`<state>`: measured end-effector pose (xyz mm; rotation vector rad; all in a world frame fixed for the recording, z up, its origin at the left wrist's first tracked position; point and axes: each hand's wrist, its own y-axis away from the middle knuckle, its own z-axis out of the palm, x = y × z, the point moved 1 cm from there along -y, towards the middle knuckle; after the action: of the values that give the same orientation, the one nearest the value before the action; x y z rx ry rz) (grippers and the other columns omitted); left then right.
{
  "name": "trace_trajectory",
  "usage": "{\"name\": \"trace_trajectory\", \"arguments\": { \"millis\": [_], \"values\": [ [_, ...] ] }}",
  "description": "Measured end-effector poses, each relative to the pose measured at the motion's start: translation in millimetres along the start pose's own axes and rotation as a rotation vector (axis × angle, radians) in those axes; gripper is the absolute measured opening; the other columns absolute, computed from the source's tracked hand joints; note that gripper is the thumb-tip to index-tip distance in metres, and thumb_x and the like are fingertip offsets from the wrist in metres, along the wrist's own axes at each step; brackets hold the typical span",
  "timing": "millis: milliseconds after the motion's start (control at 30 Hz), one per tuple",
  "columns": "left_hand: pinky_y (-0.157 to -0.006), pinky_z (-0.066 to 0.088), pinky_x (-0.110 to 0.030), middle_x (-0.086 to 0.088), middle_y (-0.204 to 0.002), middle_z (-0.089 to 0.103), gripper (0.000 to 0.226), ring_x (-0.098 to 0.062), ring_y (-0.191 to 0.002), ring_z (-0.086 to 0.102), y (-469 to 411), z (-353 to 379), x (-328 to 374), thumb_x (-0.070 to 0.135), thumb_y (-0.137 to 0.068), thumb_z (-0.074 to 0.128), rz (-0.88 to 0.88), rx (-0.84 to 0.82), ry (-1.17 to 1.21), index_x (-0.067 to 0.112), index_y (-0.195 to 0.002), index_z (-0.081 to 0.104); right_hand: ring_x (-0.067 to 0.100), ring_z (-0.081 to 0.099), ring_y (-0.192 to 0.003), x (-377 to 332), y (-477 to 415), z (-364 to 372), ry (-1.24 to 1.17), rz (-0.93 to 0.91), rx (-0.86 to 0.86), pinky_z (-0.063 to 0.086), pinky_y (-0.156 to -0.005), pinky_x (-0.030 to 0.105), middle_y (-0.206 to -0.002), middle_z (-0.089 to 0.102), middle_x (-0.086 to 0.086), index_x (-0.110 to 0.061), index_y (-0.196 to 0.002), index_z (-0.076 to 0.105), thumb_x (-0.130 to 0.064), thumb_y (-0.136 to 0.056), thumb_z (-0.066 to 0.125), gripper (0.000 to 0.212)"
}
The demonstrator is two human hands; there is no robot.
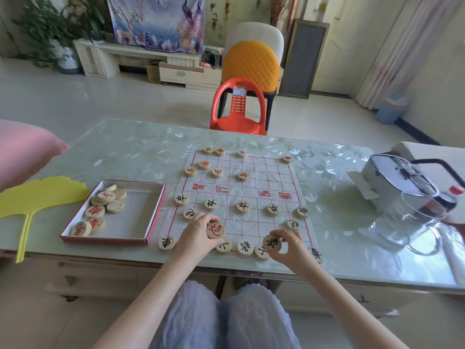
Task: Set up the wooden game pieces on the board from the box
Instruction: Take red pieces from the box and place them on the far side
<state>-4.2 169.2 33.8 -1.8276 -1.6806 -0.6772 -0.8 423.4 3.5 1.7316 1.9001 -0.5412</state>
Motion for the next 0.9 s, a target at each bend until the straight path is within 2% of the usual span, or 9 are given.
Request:
{"name": "trace_trajectory", "arguments": {
  "millis": [100, 167, 267, 400, 500, 700, 767, 900],
  "values": [
    [-0.079, 0.042, -0.022, 0.006, -0.114, 0.051, 0.047, -0.009, -0.097, 0.049, 0, 16, 10, 0.022, -0.069, 0.077, 0.004, -0.024, -0.005, 0.021, -0.111, 0.056, 0.02, 0.041, -0.109, 22, 8, -4, 0.024, 0.076, 0.031, 0.032, -0.087, 0.025, -0.115, 0.059, -0.001, -0.017, -0.12, 0.054, -0.019, -0.077, 0.069, 0.046],
    [-0.078, 0.041, -0.019, 0.007, -0.114, 0.051, 0.047, -0.008, -0.096, 0.049, 0, 25, 16, 0.023, -0.07, 0.077, 0.01, -0.032, -0.003, 0.021, -0.112, 0.056, 0.021, 0.04, -0.112, 31, 10, -5, 0.052, 0.105, 0.04, 0.029, -0.085, 0.025, -0.115, 0.059, -0.001, -0.017, -0.121, 0.053, -0.02, -0.077, 0.069, 0.047],
    [-0.079, 0.048, -0.025, 0.008, -0.112, 0.052, 0.047, -0.011, -0.1, 0.054, -1, 34, 21, 0.027, -0.069, 0.078, 0.011, -0.041, 0.0, 0.023, -0.111, 0.056, 0.02, 0.036, -0.117, 37, 10, -3, 0.109, 0.133, 0.051, 0.027, -0.089, 0.028, -0.117, 0.058, -0.004, -0.02, -0.123, 0.052, -0.024, -0.077, 0.068, 0.048],
    [-0.081, 0.051, -0.032, 0.01, -0.109, 0.052, 0.048, -0.013, -0.1, 0.055, -3, 38, 22, 0.027, -0.067, 0.078, 0.0, -0.04, 0.01, 0.024, -0.109, 0.057, 0.019, 0.032, -0.119, 36, 8, 0, 0.219, 0.117, 0.04, 0.02, -0.086, 0.025, -0.123, 0.052, -0.007, -0.025, -0.125, 0.049, -0.029, -0.08, 0.064, 0.047],
    [-0.081, 0.05, -0.029, 0.009, -0.109, 0.052, 0.048, -0.013, -0.1, 0.055, -6, 40, 20, 0.025, -0.067, 0.079, 0.0, -0.037, 0.021, 0.024, -0.11, 0.057, 0.02, 0.029, -0.122, 38, 7, 5, 0.262, 0.124, 0.004, 0.023, -0.096, 0.029, -0.128, 0.046, -0.006, -0.027, -0.126, 0.049, -0.033, -0.082, 0.061, 0.046],
    [-0.083, 0.048, -0.026, 0.008, -0.113, 0.052, 0.047, -0.012, -0.102, 0.054, -12, 43, 18, 0.025, -0.07, 0.077, -0.005, -0.038, 0.016, 0.023, -0.112, 0.056, 0.021, 0.028, -0.122, 41, 3, 7, 0.239, 0.114, -0.054, 0.023, -0.105, 0.035, -0.134, 0.037, -0.003, -0.03, -0.134, 0.041, -0.041, -0.082, 0.061, 0.056],
    [-0.083, 0.047, -0.024, 0.009, -0.113, 0.052, 0.047, -0.011, -0.103, 0.054, -17, 45, 17, 0.026, -0.07, 0.077, -0.007, -0.034, 0.022, 0.024, -0.112, 0.056, 0.02, 0.028, -0.121, 38, -2, 2, 0.146, 0.113, -0.032, 0.023, -0.104, 0.033, -0.135, 0.036, -0.002, -0.03, -0.135, 0.039, -0.04, -0.082, 0.063, 0.06],
    [-0.087, 0.046, -0.024, 0.009, -0.114, 0.052, 0.048, -0.011, -0.104, 0.053, -34, 50, 21, 0.028, -0.07, 0.077, -0.008, -0.043, 0.033, 0.024, -0.112, 0.056, 0.012, 0.027, -0.112, 21, -22, -10, -0.064, 0.085, 0.087, 0.022, -0.094, 0.025, -0.131, 0.041, -0.004, -0.028, -0.129, 0.047, -0.034, -0.086, 0.061, 0.046]
  ]
}}
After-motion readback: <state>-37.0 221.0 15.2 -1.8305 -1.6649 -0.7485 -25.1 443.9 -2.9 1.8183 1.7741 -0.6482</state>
